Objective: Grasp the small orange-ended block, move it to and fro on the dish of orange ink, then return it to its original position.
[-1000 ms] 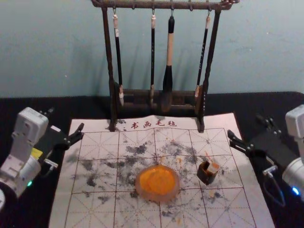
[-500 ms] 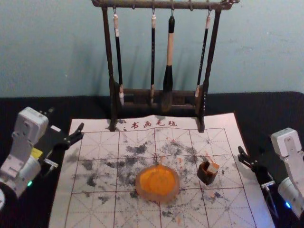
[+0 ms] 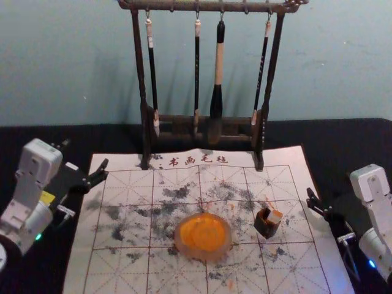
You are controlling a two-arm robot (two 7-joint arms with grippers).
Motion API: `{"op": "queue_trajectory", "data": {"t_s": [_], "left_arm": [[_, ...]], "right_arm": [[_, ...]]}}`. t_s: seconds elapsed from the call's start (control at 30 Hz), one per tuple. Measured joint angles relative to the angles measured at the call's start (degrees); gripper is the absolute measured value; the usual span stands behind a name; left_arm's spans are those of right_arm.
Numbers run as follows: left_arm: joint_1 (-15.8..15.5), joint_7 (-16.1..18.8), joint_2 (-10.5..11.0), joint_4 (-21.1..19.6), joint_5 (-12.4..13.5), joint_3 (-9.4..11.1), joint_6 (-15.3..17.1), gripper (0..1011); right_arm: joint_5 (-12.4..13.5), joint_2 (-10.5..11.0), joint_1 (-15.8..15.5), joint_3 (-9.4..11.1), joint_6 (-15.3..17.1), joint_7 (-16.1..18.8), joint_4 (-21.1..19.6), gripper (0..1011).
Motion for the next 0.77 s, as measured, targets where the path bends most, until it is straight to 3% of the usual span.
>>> {"op": "queue_trajectory", "data": {"t_s": [0.77], "left_arm": [[0.00, 0.00, 0.00, 0.00, 0.00, 0.00, 0.00, 1001]], "right_arm": [[0.23, 0.15, -0.08, 0.00, 0.00, 0.14, -0.23, 1002]]}}
